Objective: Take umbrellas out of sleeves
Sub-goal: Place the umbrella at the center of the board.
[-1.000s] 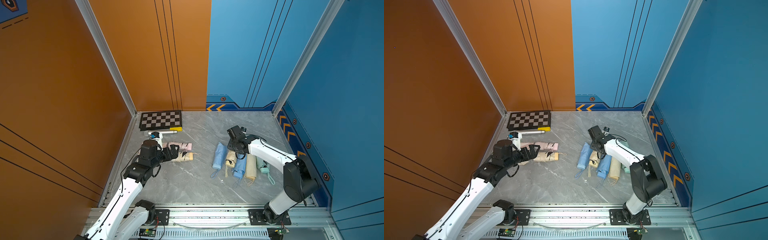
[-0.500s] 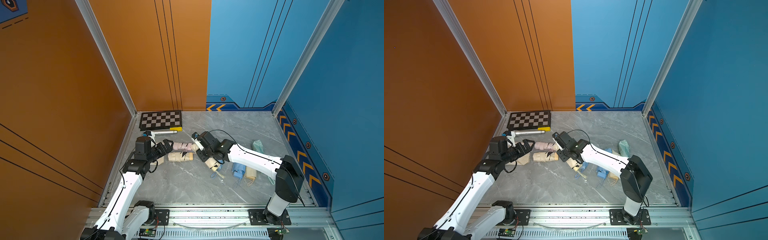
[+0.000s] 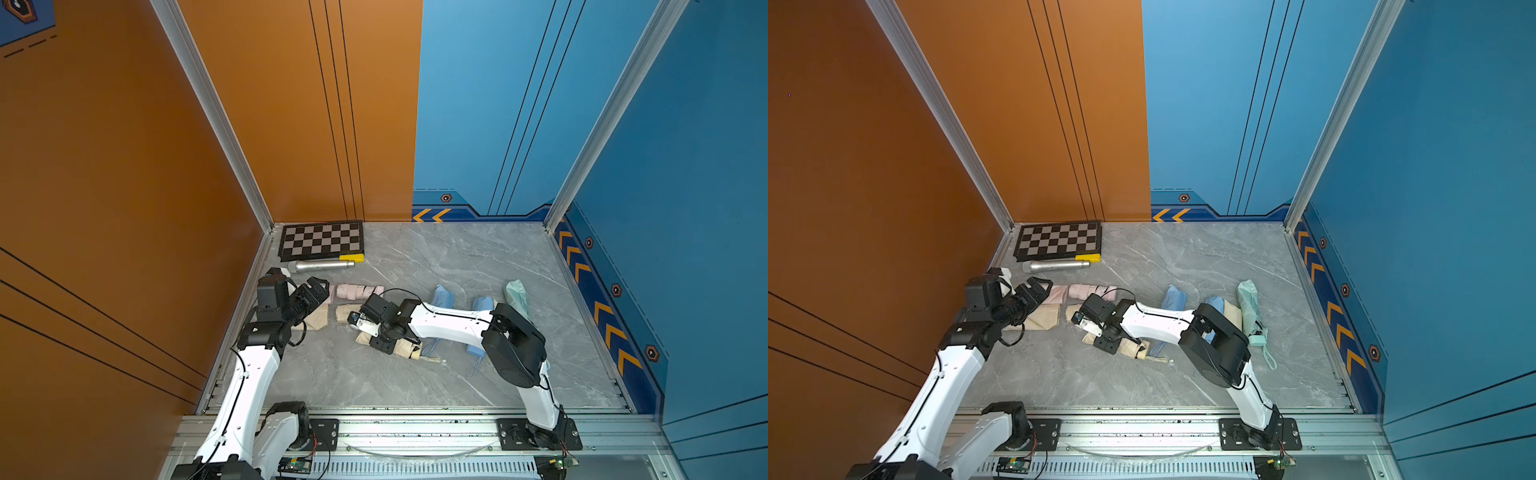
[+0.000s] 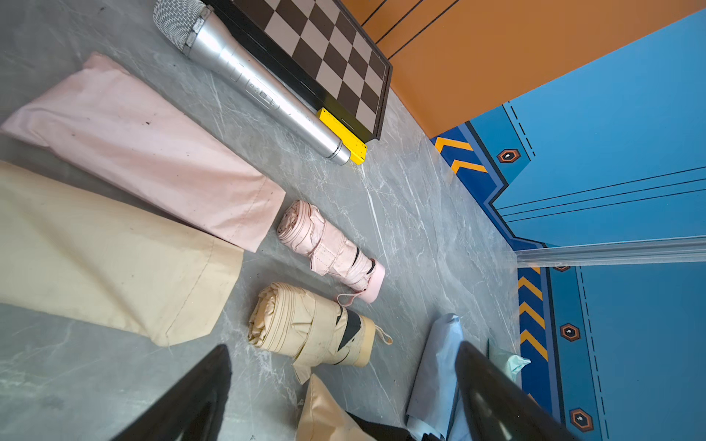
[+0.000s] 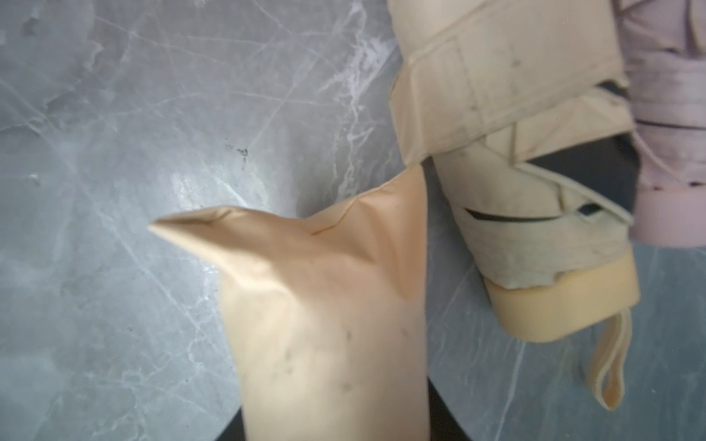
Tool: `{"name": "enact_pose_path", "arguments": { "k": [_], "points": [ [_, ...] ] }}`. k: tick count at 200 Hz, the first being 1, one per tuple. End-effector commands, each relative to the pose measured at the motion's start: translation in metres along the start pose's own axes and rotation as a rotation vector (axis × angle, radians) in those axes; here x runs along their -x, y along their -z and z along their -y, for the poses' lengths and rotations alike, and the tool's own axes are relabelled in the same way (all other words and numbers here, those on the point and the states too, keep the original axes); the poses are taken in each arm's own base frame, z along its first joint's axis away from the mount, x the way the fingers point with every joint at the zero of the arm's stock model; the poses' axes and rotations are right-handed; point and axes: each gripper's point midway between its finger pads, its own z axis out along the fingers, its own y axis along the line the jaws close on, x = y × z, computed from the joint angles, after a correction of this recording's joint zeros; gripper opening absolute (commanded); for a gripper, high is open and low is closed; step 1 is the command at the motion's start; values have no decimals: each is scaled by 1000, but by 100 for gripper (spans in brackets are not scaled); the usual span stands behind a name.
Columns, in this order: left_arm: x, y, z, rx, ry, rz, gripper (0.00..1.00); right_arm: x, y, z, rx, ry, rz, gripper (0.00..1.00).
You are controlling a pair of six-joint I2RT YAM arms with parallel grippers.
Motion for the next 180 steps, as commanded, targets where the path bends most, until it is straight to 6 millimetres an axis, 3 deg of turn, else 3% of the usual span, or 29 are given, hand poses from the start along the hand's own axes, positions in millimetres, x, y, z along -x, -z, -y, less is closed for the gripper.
{"name": "enact_pose_path", "arguments": {
  "k": [1,52,63,82,97,123,131,135,152,180],
  "points": [
    [-2,3,-13,47,22,5,90,17,-1,-10,6,122,23,32],
    [3,7,-24,86,43,19,88,27,-20,-29,8,244,11,39],
    [1,7,-26,92,48,14,87,29,-22,-32,11,249,14,49],
    [1,7,-27,92,53,11,87,32,-20,-34,13,249,23,82],
    [-1,7,-28,94,58,5,87,34,-15,-32,11,231,32,94],
    [-11,5,-24,71,56,-37,87,49,15,-31,30,159,103,96],
    [-15,4,-23,67,53,-54,83,52,24,-30,38,131,128,97],
    [-18,3,-23,66,50,-64,82,59,40,-26,32,116,166,97],
    [-30,0,-22,67,39,-104,82,63,69,-15,17,49,246,98],
    [-59,-4,-23,89,0,-197,80,50,100,9,-36,-66,318,100]
  ]
}}
